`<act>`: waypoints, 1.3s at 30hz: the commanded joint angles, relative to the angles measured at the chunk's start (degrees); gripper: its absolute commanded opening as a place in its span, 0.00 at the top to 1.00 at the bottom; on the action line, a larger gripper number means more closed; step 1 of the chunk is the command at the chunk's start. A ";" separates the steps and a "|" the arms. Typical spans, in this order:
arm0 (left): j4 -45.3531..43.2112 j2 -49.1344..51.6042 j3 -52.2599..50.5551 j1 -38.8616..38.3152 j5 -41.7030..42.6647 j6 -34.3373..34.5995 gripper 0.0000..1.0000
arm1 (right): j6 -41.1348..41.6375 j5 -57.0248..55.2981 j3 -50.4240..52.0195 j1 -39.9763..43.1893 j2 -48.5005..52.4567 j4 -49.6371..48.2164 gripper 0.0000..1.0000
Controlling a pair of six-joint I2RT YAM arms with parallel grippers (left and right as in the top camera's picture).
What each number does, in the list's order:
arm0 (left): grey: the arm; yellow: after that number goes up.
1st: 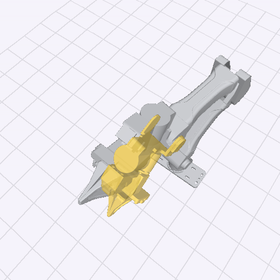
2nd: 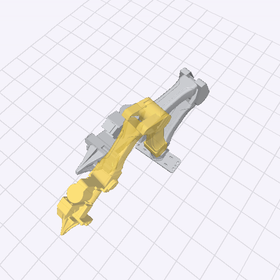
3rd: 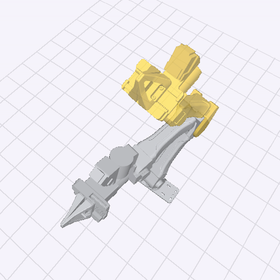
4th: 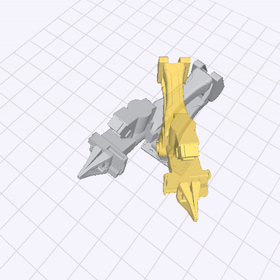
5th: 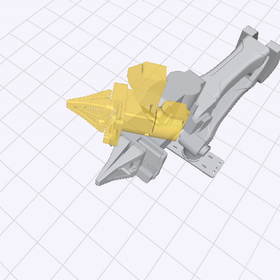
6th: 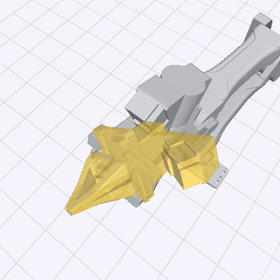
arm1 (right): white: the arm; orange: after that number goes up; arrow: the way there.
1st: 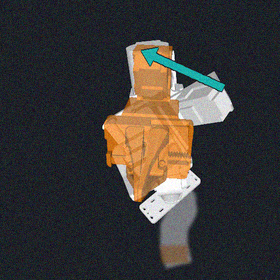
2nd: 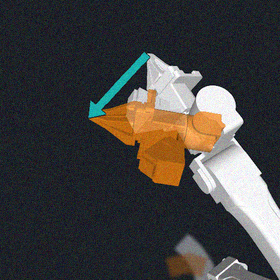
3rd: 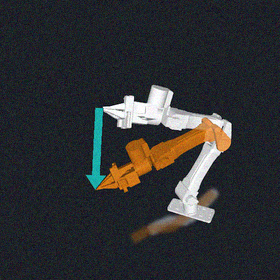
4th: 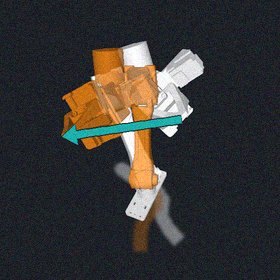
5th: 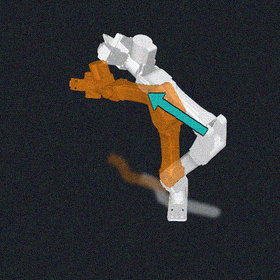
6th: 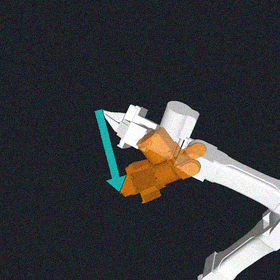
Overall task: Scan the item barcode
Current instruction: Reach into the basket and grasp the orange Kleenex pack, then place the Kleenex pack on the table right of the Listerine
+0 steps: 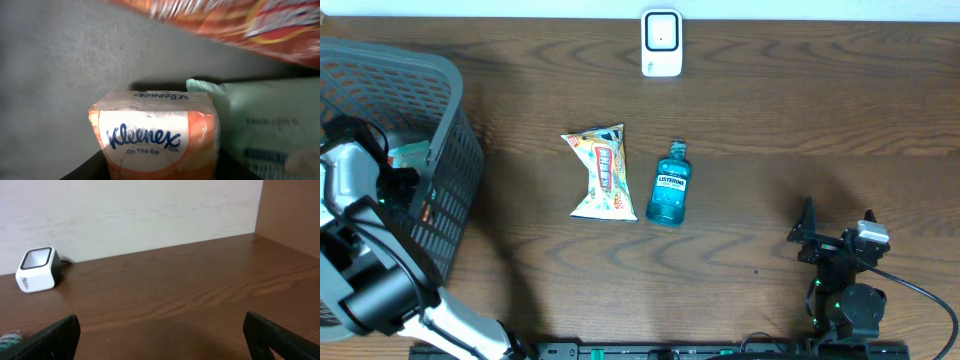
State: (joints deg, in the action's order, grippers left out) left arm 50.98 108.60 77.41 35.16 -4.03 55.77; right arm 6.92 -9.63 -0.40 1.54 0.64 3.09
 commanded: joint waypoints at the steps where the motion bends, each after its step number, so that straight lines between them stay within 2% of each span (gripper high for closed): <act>1: 0.33 -8.17 4.13 0.81 -1.14 -4.15 0.49 | -0.79 0.13 0.09 -0.46 -0.26 0.15 0.01; 8: -1.97 -26.91 6.93 1.46 1.27 -4.70 0.49 | -0.81 0.15 0.09 -0.46 -0.26 0.15 0.01; 10: -3.93 -31.50 6.93 1.38 6.93 -4.50 0.48 | -0.79 0.15 0.09 -0.46 -0.26 0.15 0.01; 12: -8.46 -35.76 6.93 1.18 18.49 -4.48 0.49 | -0.81 0.15 0.09 -0.46 -0.26 0.15 0.01; 15: -14.45 -38.62 6.93 -0.90 31.34 -4.39 0.48 | -0.79 0.13 0.09 -0.46 -0.26 0.17 0.01; 17: -17.68 -39.78 6.93 -4.66 38.05 -2.97 0.49 | -0.79 0.15 0.09 -0.46 -0.26 0.15 0.01; 19: -19.47 -40.15 6.93 -10.82 40.26 -2.78 0.49 | -0.79 0.15 0.09 -0.46 -0.26 0.15 0.01; 23: -19.85 -39.10 6.93 -27.23 36.96 -4.74 0.49 | -0.81 0.15 0.09 -0.46 -0.26 0.15 0.01; 30: -19.78 -29.77 6.88 -58.75 16.00 -15.74 0.49 | -0.79 0.15 0.09 -0.46 -0.26 0.15 0.01; 34: -19.80 -20.02 6.88 -70.23 8.02 -17.70 0.49 | -0.79 0.15 0.09 -0.46 -0.26 0.15 0.01; 39: -20.72 -7.54 6.88 -77.96 6.10 -17.88 0.49 | -0.79 0.15 0.09 -0.46 -0.26 0.15 0.01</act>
State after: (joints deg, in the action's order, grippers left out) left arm 30.72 95.07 84.09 -39.53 7.16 40.07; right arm 6.90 -9.63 -0.40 1.52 0.62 3.09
